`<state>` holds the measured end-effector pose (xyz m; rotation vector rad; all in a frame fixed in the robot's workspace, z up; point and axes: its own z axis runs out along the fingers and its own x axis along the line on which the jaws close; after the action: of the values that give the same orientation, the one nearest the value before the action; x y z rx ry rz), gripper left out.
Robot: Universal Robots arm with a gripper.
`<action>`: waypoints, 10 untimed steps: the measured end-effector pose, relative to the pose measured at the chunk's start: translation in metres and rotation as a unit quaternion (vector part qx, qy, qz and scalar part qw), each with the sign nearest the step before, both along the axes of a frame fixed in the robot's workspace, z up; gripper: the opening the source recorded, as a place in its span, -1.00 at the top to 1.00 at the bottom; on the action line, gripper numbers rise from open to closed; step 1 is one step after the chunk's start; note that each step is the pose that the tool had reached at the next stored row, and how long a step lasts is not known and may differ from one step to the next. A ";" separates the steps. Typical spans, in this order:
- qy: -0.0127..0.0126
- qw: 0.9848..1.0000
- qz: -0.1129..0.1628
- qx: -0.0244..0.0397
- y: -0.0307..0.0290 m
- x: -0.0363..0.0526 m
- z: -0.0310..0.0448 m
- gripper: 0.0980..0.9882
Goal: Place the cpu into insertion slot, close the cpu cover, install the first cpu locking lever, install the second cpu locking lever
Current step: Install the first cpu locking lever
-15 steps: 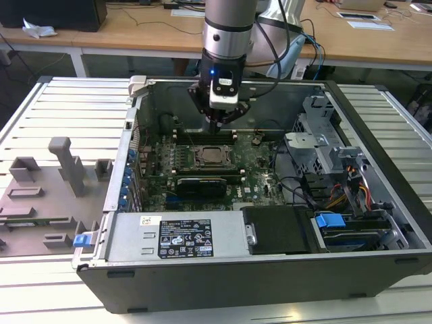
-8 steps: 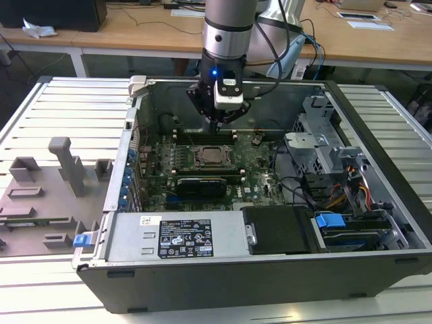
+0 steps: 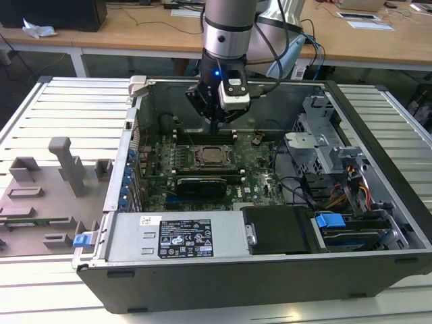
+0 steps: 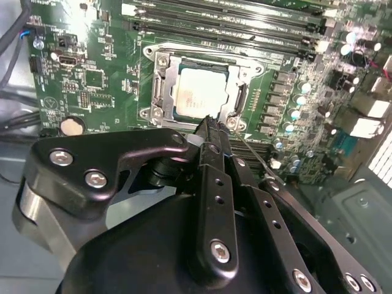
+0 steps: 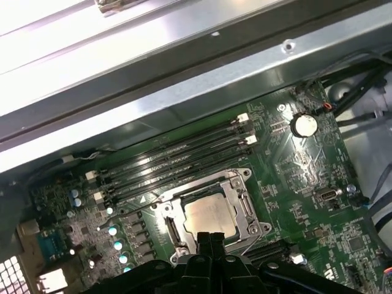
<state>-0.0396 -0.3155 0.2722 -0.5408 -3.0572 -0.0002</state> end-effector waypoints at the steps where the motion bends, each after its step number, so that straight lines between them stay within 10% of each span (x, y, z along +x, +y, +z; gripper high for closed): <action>1: 0.000 1.000 0.006 0.000 0.0000 0.0000 0.0000 0.98; 10: 0.000 0.998 0.056 0.000 0.0000 0.0000 0.0000 0.98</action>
<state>-0.0396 -0.3155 0.2722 -0.3695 -3.0826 0.0030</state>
